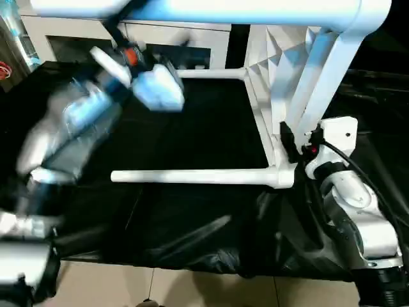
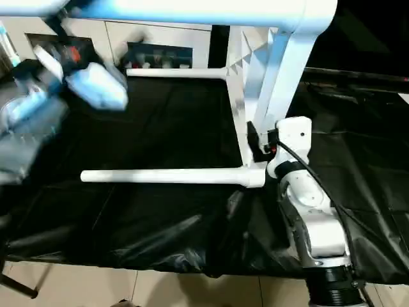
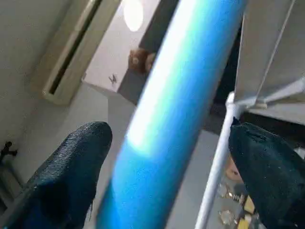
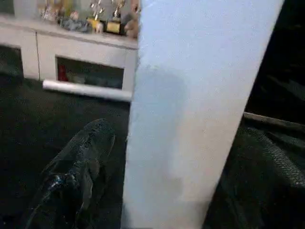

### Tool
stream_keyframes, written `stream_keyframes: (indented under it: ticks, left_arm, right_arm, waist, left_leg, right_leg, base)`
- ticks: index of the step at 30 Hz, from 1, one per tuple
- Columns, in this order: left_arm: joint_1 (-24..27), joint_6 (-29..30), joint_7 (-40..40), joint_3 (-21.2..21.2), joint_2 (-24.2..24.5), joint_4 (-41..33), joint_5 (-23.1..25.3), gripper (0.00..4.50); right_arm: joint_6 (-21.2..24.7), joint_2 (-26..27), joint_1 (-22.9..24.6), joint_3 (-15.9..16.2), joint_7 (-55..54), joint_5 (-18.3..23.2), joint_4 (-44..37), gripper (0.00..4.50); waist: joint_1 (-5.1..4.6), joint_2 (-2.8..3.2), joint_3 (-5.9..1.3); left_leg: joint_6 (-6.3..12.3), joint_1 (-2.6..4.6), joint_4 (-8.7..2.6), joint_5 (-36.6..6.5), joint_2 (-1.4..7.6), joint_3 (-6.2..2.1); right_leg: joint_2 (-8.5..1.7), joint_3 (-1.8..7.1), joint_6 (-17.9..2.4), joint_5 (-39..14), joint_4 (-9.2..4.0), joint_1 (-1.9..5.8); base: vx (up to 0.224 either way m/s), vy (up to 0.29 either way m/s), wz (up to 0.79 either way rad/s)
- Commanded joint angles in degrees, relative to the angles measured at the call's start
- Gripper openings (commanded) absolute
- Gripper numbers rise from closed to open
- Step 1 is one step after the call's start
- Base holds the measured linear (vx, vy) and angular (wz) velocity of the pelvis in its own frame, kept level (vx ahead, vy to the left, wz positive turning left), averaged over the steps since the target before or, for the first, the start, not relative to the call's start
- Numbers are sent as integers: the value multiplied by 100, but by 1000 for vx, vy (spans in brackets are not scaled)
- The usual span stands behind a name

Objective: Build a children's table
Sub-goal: Flip table

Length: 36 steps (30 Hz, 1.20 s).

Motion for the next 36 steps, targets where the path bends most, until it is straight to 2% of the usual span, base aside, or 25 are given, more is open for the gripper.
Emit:
stream_keyframes:
  ticks: [1,2,5,8,10,12,15,19,21,22,27,30,31,33,35,36]
  left_arm:
    - [-169,22,107,-50,34,179,140,450]
    - [-223,22,147,-54,38,264,167,450]
    - [-365,-25,152,-127,45,518,191,450]
    - [-460,-165,193,-179,33,758,95,413]
    - [-442,-246,125,-171,12,756,-16,413]
    - [-429,-269,105,-167,6,746,-48,371]
    - [-386,-285,138,-168,3,746,-47,364]
    - [-392,-367,69,-177,3,793,-201,325]
    - [-392,-372,25,-172,-3,799,-272,319]
    - [-385,-355,-12,-161,-13,791,-321,293]
    - [-365,-198,-90,-101,-45,733,-430,274]
    - [-396,192,-287,267,-202,767,-1140,253]
    - [-394,281,-333,353,-234,772,-1320,247]
    - [-382,404,-386,453,-275,759,-1519,244]
    - [-313,813,-495,763,-434,637,-2047,243]
    - [-304,872,-502,803,-457,612,-2111,242]
  right_arm:
    - [-107,10,-108,-178,-6,85,202,380]
    - [-154,9,-154,-171,6,53,296,380]
    - [-232,79,-285,-191,48,63,478,343]
    - [-332,139,-382,-183,150,-2,640,321]
    - [-392,154,-426,-175,178,-24,720,309]
    - [-413,160,-445,-174,183,-24,750,284]
    - [-513,173,-524,-182,223,-17,887,266]
    - [-609,173,-593,-205,299,-37,1020,236]
    - [-649,162,-629,-218,323,-55,1054,232]
    - [-667,145,-653,-221,338,-68,1061,219]
    - [-723,-6,-758,-223,421,-145,1050,204]
    - [-725,-365,-1098,-404,611,-177,1061,195]
    - [-718,-458,-1205,-466,661,-182,1081,186]
    - [-711,-584,-1333,-519,728,-191,1106,184]
    - [-737,-941,-1734,-665,888,-182,1191,184]
    - [-742,-989,-1796,-687,901,-177,1211,184]
  waist:
    - [23,70,-350]
    - [28,76,-356]
    - [38,70,-356]
    - [53,76,-360]
    - [61,77,-356]
    - [68,76,-352]
    - [76,62,-351]
    - [84,44,-347]
    - [87,44,-355]
    - [85,49,-352]
    - [97,42,-352]
    - [106,19,-348]
    - [109,-6,-358]
    - [134,5,-354]
    - [172,-17,-363]
    - [181,-9,-364]
  left_leg:
    - [-273,99,-437,-1200,124,-58]
    - [-267,101,-429,-1129,127,-55]
    - [-239,94,-423,-1065,117,-46]
    - [-233,97,-425,-1049,122,-50]
    - [-246,103,-426,-1095,128,-45]
    - [-246,107,-432,-1149,131,-43]
    - [-249,110,-437,-1172,136,-42]
    - [-246,100,-442,-1202,135,-41]
    - [-243,98,-440,-1147,131,-42]
    - [-237,100,-436,-1115,132,-36]
    - [-221,106,-432,-1036,138,-26]
    - [-222,106,-424,-1029,125,-11]
    - [-171,89,-407,-946,110,1]
    - [-76,76,-390,-750,111,14]
    - [66,59,-369,-490,98,41]
    - [98,51,-362,-467,94,41]
  right_leg:
    - [-260,189,-863,-726,-380,221]
    - [-258,186,-900,-580,-368,228]
    - [-265,188,-950,-508,-361,237]
    - [-267,186,-952,-483,-358,239]
    - [-276,186,-989,-489,-357,231]
    - [-273,188,-980,-561,-366,230]
    - [-275,186,-972,-617,-371,226]
    - [-286,191,-923,-785,-386,223]
    - [-284,189,-937,-727,-374,228]
    - [-279,189,-953,-672,-369,222]
    - [-275,190,-948,-591,-362,223]
    - [-276,190,-977,-671,-365,231]
    - [-273,195,-1004,-647,-353,251]
    - [-287,201,-1034,-541,-343,253]
    - [-280,201,-1108,-361,-309,275]
    - [-280,198,-1127,-357,-311,275]
  base:
    - [0,0,0]
    - [0,0,0]
    - [0,0,0]
    - [0,0,0]
    - [0,0,0]
    - [0,0,0]
    - [0,0,0]
    - [0,0,0]
    - [0,0,0]
    - [0,0,0]
    - [0,0,0]
    - [0,0,0]
    - [0,0,0]
    - [0,0,0]
    - [0,0,0]
    - [0,0,0]
